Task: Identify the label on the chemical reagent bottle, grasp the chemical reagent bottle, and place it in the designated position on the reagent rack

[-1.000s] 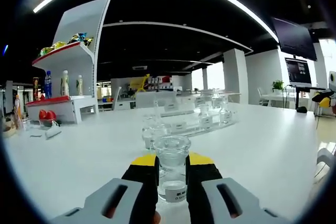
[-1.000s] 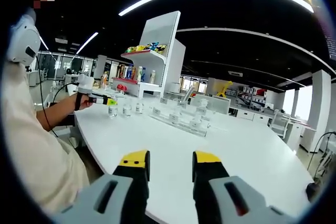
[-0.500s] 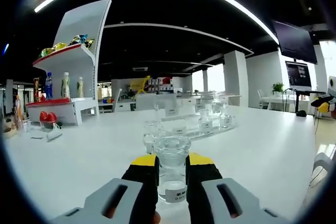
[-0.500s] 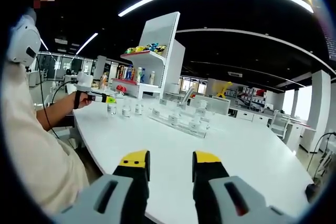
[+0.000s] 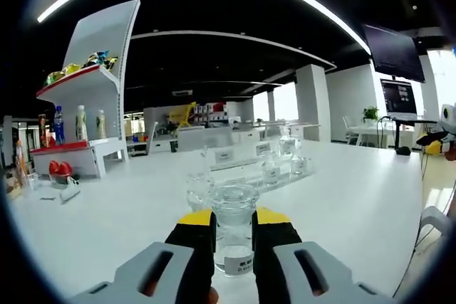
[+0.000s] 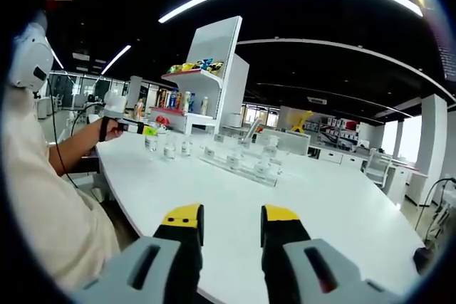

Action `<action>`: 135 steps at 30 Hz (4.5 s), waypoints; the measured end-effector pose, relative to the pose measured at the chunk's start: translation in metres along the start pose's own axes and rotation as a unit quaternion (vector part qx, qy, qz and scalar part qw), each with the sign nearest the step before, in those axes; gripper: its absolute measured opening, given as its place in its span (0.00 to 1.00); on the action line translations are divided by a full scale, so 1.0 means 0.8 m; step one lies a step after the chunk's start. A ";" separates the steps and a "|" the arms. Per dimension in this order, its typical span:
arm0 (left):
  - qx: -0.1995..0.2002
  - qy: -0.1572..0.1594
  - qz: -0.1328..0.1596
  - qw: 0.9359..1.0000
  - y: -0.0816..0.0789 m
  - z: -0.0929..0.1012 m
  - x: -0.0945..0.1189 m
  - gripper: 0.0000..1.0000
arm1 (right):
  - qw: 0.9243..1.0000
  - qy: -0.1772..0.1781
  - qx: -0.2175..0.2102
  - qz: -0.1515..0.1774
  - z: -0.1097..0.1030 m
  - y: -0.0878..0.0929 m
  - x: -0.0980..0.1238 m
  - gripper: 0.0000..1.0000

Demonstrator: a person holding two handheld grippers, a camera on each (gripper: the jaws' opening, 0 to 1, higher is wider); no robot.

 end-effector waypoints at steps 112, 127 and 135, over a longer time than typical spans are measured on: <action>-0.010 0.076 0.014 0.997 -0.151 0.082 -0.251 0.20 | 0.999 0.009 -0.036 -0.013 0.040 0.015 -0.037 0.31; -0.037 0.081 0.013 0.996 -0.151 0.096 -0.281 0.20 | 0.999 0.014 -0.050 -0.006 0.046 0.023 -0.033 0.31; -0.023 0.082 0.016 0.996 -0.159 0.104 -0.290 0.20 | 0.998 0.018 -0.052 -0.007 0.048 0.026 -0.030 0.31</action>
Point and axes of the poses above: the point that each gripper's makers call its tool centre point, and the gripper's own axes: x roughly backward along the fingers, z roughly to its right, y roughly out of its underside, the point moved 3 cm from there along x, roughly backward along the fingers, and after that the axes turned 10 degrees about x, right-handed, at the moved point
